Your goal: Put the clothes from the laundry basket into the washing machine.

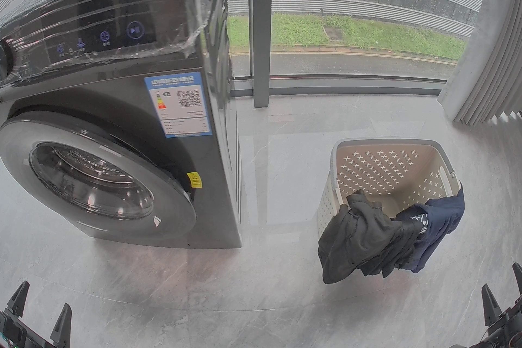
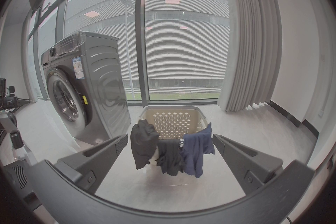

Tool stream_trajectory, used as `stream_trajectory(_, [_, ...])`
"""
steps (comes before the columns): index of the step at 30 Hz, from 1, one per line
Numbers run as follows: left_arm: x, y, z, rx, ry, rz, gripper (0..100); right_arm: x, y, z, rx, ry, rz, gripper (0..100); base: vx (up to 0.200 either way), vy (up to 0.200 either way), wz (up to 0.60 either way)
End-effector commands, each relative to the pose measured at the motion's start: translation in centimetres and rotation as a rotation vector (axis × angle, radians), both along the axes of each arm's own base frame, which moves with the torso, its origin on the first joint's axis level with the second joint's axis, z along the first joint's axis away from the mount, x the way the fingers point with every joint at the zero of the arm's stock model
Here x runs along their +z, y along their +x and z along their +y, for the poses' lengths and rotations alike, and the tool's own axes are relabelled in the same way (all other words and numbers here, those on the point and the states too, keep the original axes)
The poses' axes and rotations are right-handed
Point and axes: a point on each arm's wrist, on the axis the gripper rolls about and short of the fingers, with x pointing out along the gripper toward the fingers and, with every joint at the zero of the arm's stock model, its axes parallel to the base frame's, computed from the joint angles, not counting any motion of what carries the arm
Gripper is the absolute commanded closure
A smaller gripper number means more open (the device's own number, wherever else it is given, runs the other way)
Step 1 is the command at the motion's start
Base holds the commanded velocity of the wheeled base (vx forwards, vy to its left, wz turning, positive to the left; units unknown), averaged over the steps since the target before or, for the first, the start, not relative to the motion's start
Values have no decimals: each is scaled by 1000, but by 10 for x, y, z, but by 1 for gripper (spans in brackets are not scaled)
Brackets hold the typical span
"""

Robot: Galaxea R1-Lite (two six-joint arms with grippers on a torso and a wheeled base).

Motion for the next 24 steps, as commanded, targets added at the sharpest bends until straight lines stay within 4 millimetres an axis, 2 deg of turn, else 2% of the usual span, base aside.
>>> stream_trajectory(1, [-5,0,0,0,0,0,0,-5,0,0,0,0,3,0,0,200,0])
stream_trajectory(15, [-5,0,0,0,0,0,0,-5,0,0,0,0,3,0,0,200,0])
stream_trajectory(24, [-5,0,0,0,-2,0,0,-5,0,0,0,0,3,0,0,0,0])
